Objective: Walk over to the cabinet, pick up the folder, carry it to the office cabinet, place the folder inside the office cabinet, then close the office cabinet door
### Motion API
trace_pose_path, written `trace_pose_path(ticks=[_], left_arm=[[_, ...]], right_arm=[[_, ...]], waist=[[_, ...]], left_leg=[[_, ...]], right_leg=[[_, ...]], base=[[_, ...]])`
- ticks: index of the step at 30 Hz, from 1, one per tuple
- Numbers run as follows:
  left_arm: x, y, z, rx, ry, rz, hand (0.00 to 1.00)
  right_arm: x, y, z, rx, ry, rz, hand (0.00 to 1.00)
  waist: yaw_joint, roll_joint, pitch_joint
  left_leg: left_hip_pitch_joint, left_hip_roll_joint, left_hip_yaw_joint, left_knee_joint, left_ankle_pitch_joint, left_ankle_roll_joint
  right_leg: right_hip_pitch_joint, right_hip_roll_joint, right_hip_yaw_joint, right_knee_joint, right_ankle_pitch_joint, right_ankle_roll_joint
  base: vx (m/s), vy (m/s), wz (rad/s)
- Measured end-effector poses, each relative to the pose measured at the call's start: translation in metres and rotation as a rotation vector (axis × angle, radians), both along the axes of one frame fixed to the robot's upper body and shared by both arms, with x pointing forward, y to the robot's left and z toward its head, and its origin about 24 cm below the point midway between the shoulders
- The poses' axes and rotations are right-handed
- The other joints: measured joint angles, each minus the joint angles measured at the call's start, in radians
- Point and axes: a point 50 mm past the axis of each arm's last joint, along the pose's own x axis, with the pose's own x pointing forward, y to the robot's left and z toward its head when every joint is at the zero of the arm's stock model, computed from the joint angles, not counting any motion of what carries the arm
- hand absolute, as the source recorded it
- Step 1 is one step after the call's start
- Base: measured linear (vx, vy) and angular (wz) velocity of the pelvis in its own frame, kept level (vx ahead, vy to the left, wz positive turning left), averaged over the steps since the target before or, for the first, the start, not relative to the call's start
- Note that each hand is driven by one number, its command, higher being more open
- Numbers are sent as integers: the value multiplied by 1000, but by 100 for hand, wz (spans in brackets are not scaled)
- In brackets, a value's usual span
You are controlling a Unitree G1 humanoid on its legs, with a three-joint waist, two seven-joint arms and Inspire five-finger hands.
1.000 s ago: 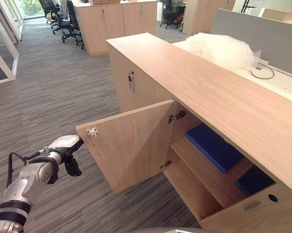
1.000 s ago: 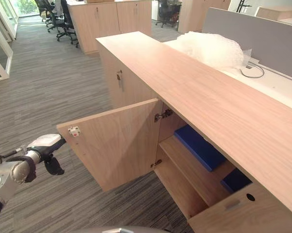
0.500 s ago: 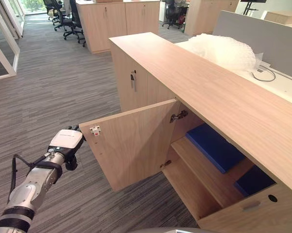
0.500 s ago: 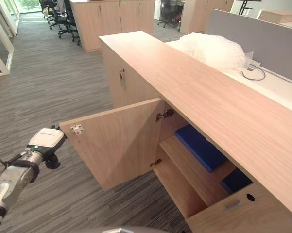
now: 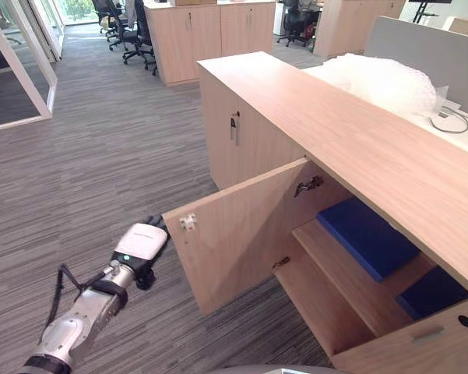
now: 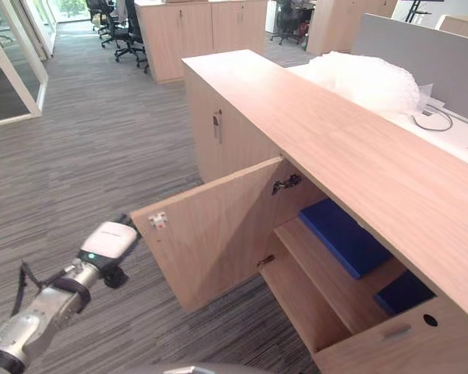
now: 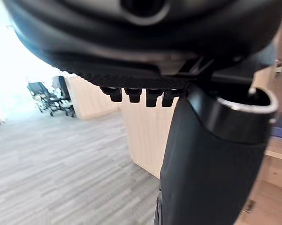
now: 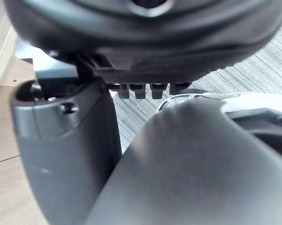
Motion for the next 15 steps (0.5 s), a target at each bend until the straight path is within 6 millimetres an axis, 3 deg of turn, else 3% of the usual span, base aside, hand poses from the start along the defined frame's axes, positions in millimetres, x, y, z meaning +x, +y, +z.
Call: trace_pose_path(ticks=[3,5,7,9,12,15], left_arm=[[-21,-43,-17,-107,150,-175,100],[-44,-88,-23,-231,249,-376,100],[-57,-117,-25,-327,293,-465,100],[-72,-159,-20,-482,318,-587,100],[-80,-184,-4,-574,295,-726,100],[-83,-193,2,-607,299,-786,100]], right_arm=[[4,-5,1,-15,-1,17,100],[12,-5,1,-16,-14,29,100],[16,-4,1,-18,-18,36,100],[21,-1,0,-10,-24,35,100],[23,1,0,-3,-25,45,100],[23,3,0,-1,-20,61,100]], waist=[[-13,19,-3],[-39,20,-5],[-60,20,-8],[-89,15,-15],[-120,12,-19],[-121,16,-23]], left_leg=[[1,-11,28,0,-4,9],[-2,-15,54,0,-5,10],[-13,-16,65,0,-5,11],[-22,-13,82,0,-5,10],[-21,-8,88,0,-5,10],[-17,-2,88,0,-2,7]], right_leg=[[-1,-13,21,2,9,18],[-13,-20,42,9,11,21],[-25,-20,58,8,12,20],[-39,-16,71,-8,18,12],[-37,-10,72,-26,28,-3],[-33,-3,72,-29,34,-12]], base=[[-109,98,10],[-71,74,-9],[-32,43,-24],[-1,29,-27],[17,-5,-15],[47,-50,0]])
